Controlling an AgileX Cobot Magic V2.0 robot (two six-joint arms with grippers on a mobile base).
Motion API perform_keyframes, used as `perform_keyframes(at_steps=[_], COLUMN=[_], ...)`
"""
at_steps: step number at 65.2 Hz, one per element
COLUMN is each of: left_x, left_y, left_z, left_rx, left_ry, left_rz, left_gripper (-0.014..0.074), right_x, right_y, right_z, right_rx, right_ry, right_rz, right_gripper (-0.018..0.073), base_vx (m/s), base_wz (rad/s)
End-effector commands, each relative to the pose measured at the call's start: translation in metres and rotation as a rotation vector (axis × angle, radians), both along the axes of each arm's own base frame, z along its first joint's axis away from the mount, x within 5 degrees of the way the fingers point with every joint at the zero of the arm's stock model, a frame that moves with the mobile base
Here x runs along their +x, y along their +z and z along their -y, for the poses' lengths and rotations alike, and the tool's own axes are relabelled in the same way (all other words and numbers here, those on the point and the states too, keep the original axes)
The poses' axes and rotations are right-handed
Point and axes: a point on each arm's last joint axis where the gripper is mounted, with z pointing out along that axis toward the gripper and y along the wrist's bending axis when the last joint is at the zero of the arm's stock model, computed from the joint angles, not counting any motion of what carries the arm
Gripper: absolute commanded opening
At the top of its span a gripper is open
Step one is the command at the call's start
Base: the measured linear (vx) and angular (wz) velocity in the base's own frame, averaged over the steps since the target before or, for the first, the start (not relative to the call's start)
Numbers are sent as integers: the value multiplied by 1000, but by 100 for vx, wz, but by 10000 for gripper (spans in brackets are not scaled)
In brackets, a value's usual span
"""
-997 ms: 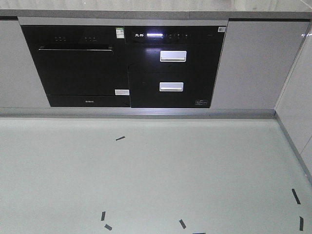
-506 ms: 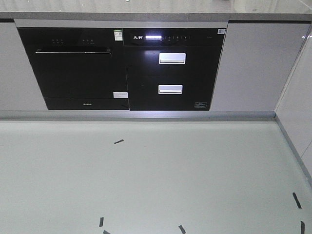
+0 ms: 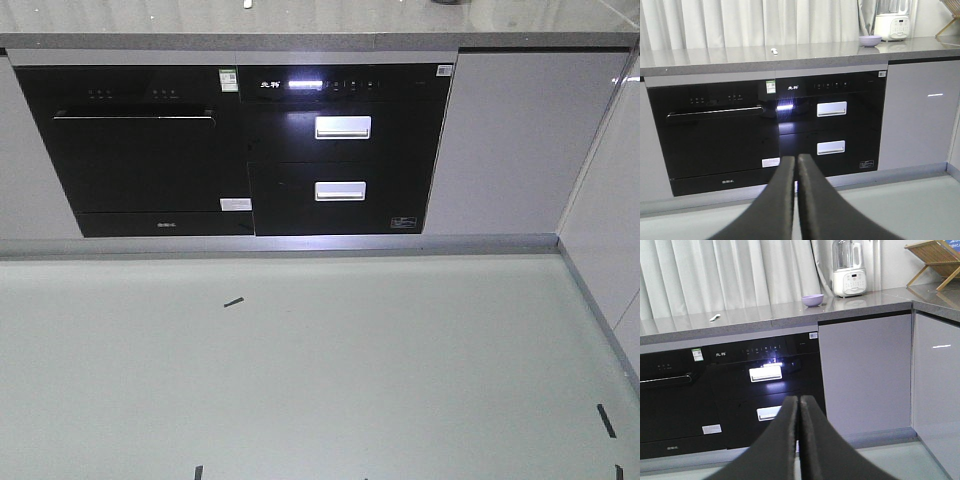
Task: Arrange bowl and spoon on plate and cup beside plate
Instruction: 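Drive the base forward toward the black cabinet and countertop, then continue driving toward the counter holding the spoon and lavender bowl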
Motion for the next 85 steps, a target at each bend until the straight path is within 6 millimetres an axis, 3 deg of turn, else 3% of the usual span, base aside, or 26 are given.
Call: perform_keyframes(at_steps=[1,85], left_x=[0,0], left_y=[-1,-1], left_z=[-2,-2], left_rx=[-17,-17], left_ry=[25,25], left_rz=[60,60], left_gripper=[-6,-6], right_x=[-1,-1], right_y=[3,2], right_z=[-1,-1], right_rx=[-16,-16], right_ry=[7,7], right_rz=[70,69], right_gripper=[-5,-5], base_vx=[10,10], base_wz=[-4,-1])
